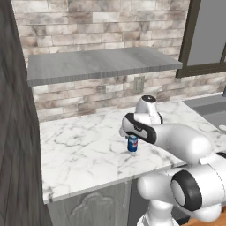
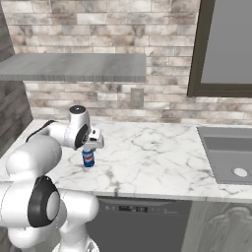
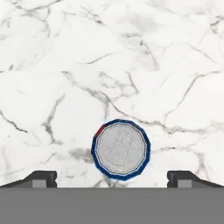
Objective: Four empty soda cans are scattered around the kitchen. Gather all the cans and cluster them next to the stove for recycling.
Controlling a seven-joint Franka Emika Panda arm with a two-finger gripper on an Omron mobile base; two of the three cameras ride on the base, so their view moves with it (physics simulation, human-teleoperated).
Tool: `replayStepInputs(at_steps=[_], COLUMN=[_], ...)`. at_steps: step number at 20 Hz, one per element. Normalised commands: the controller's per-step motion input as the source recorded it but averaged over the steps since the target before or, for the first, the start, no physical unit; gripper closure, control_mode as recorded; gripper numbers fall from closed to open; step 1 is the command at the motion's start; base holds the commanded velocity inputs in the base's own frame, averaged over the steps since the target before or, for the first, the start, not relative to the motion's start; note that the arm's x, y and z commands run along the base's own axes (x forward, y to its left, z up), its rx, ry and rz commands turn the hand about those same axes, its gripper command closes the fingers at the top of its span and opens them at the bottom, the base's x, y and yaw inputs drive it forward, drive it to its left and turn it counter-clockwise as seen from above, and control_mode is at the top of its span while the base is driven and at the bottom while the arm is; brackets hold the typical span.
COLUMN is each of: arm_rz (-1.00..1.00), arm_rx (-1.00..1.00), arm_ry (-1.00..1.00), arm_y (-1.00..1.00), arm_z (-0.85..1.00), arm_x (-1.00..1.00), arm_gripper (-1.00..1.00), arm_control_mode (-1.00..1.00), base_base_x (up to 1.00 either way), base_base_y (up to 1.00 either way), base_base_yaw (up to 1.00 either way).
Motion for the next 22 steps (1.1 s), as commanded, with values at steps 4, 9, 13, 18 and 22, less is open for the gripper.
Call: replayStepInputs(at_steps=[4, 9, 13, 18, 22], arm_rz=[0.0, 0.0, 0.0, 0.0, -0.02], arm_rx=[0.0, 0.0, 0.0, 0.0, 0.0], arm_ry=[0.02, 0.03, 0.02, 0.01, 0.0], arm_y=[0.0, 0.0, 0.01, 0.0, 0.0], arm_z=[-0.17, -0.19, -0.17, -0.16, -0.15], arm_x=[0.17, 0.08, 0.08, 0.11, 0.0], arm_gripper=[-1.0, -1.0, -1.0, -1.0, 1.0], arm_control_mode=[-1.0, -1.0, -1.0, -1.0, -1.0], base_base_x=[0.0, 0.0, 0.0, 0.0, 0.0], base_base_y=[0.0, 0.0, 0.0, 0.0, 0.0], base_base_yaw=[0.0, 0.0, 0.0, 0.0, 0.0])
